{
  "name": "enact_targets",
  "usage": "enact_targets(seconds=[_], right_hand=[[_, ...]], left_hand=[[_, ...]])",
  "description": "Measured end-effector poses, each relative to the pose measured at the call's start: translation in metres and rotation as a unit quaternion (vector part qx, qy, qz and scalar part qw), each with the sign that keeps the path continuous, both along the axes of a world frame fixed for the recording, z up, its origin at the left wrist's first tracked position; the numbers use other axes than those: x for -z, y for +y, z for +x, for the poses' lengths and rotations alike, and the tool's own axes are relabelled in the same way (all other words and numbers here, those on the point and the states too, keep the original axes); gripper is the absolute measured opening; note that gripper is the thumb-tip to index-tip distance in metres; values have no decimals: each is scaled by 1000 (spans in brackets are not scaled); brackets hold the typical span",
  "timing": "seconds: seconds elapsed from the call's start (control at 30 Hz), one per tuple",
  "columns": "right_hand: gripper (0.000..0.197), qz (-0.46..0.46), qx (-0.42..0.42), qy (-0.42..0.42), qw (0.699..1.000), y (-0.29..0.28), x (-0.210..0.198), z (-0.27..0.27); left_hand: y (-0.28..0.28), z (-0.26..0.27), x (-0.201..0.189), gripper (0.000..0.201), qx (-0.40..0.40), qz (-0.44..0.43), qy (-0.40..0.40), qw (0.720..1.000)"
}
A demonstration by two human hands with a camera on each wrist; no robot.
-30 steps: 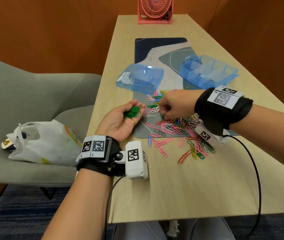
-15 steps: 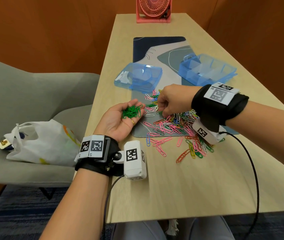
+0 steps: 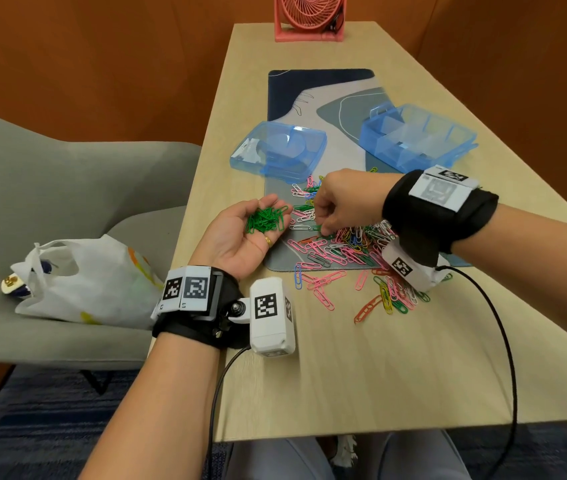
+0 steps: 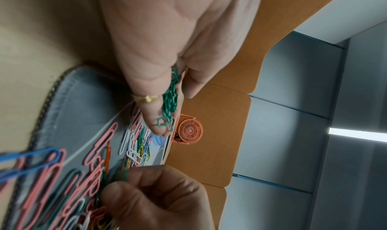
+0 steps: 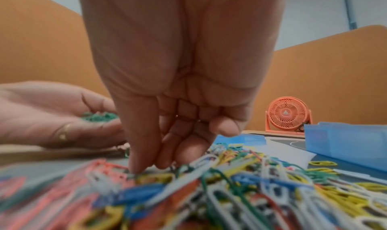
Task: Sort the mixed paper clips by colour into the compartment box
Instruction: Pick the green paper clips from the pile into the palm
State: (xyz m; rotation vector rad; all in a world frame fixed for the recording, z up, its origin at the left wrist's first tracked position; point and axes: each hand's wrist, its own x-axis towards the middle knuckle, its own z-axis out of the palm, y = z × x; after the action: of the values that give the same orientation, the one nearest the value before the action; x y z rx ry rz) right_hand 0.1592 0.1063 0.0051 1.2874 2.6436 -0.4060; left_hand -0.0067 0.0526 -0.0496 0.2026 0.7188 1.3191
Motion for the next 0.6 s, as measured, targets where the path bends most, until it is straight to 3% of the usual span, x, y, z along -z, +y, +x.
enact_targets(seconds=[0.07,0.17,0.3,0.43,0.53,0.6], right_hand=[[22,0,-5,-21,1000,-2,2,0],[6,7,-13,-52,999,-6,2,-4],[12,-1,-12,-71,997,-8,0,-5],[19,14,21,9,1000,-3,-9,-2],[5,32,29,92,995,-3,-19,-6],[11,34,21,126,991,-4,-23,-12]], left_hand=[[0,0,0,28,-1,-1,3,1000],[0,0,0,28,-2,-1,3,1000],[-1,1,-1,29,-1,-2,4,1000],[-1,1,-1,29,4,-3,22,1000],[-2,5,-1,30,14,-4,25,1000],[-3,9,-2,31,25,-2,13,1000]])
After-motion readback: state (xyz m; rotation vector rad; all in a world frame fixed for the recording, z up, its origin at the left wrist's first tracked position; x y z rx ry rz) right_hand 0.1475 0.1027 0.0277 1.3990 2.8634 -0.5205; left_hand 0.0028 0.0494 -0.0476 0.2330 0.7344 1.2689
